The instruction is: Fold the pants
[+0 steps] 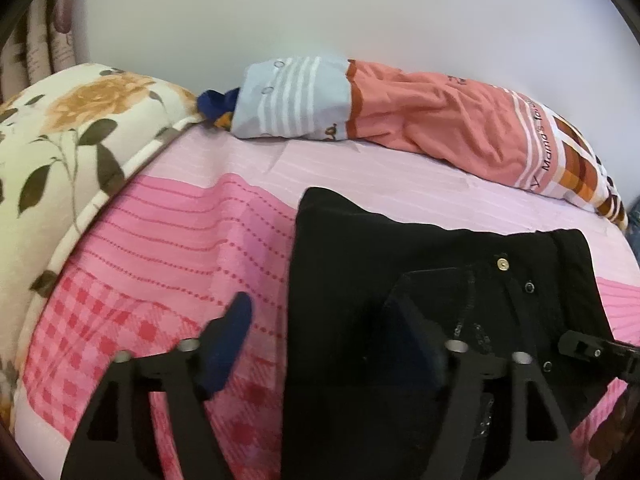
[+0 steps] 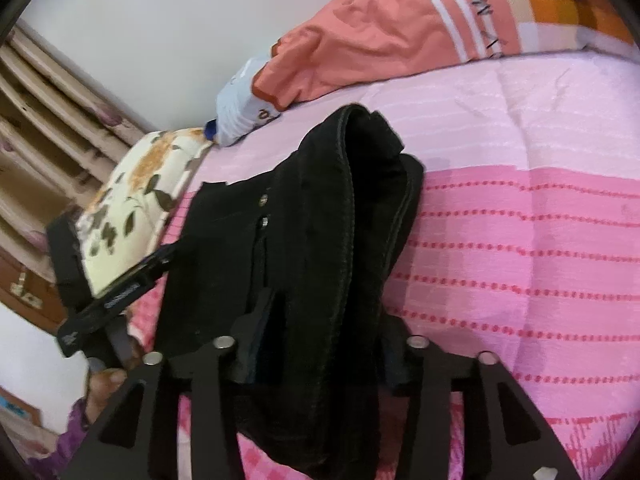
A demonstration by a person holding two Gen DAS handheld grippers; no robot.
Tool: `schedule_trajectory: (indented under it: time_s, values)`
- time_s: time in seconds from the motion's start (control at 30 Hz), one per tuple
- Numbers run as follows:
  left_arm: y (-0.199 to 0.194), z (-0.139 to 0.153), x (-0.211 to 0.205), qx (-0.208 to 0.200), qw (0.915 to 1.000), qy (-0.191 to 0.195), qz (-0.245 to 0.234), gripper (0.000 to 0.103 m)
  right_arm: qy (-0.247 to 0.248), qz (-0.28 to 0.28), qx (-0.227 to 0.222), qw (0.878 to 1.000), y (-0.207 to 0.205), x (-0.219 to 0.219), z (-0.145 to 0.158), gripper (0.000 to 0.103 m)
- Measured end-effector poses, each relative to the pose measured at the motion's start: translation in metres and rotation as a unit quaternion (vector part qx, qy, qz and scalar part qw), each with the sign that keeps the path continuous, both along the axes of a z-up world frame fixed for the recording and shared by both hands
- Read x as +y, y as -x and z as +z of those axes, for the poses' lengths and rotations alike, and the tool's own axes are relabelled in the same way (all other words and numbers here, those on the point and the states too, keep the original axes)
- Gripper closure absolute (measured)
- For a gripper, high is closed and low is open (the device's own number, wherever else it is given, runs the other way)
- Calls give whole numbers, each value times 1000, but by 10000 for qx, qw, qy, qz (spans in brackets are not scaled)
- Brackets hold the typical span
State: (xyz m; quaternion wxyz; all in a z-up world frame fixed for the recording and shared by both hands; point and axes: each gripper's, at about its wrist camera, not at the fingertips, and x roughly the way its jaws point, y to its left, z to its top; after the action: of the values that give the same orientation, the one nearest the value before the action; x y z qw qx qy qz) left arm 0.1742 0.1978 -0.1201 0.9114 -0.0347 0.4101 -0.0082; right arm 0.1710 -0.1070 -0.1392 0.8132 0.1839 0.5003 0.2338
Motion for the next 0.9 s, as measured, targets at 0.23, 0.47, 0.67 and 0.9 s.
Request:
schedule_trajectory:
  time_s: [0.23, 0.47, 0.67, 0.9]
  values:
    - [14, 9, -1, -312, 9982, -433, 269, 12, 569, -475, -717, 9947, 18, -2, 36, 53]
    - [32, 21, -9, -436, 9980, -380, 238, 12, 947, -487, -1341, 9852, 49, 19, 65, 26]
    - [62, 41, -22, -700, 9971, -233, 185, 12, 1110, -498, -1217, 9851, 69, 26, 67, 19]
    - [97, 68, -39, -884, 9955, -294, 199, 7, 999, -534, -1216, 9861, 93, 21, 82, 17]
